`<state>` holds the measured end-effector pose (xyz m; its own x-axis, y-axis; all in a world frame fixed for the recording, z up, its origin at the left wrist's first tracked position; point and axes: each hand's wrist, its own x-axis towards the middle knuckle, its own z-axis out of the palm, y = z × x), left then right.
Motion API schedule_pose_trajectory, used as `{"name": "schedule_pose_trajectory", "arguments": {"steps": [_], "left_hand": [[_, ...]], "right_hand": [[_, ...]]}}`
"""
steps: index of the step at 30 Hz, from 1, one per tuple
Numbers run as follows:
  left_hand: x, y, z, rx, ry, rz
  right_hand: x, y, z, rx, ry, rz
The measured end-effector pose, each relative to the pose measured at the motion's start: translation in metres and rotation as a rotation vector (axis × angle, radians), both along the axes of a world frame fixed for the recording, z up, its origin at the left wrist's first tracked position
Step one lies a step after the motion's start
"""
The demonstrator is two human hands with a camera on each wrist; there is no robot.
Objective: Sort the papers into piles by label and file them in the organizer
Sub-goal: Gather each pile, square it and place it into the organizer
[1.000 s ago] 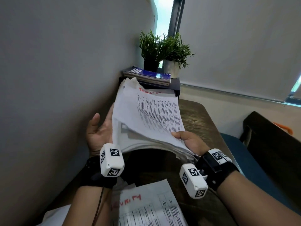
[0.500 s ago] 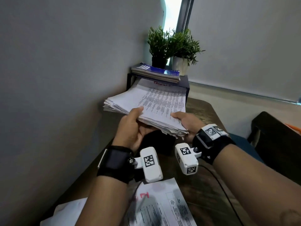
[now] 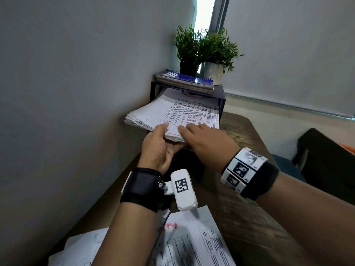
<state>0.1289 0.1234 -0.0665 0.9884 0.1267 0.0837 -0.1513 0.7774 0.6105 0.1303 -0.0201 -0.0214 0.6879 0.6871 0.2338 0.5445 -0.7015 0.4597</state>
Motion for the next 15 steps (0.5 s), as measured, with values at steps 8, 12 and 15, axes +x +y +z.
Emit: {"name": "schedule_pose_trajectory", "arguments": {"steps": [8, 12, 15], "left_hand": [[0.010, -0.004, -0.009, -0.057, -0.012, 0.040], [0.014, -0.005, -0.013, -0.056, 0.029, 0.057], [0.016, -0.005, -0.018, -0.058, 0.049, 0.062]], "right_hand": [[0.060, 0.008, 0.008, 0.075, -0.018, -0.046], [0.115, 0.004, 0.023, 0.093, 0.003, -0.130], [0.141, 0.005, 0.029, 0.052, 0.038, -0.167]]}}
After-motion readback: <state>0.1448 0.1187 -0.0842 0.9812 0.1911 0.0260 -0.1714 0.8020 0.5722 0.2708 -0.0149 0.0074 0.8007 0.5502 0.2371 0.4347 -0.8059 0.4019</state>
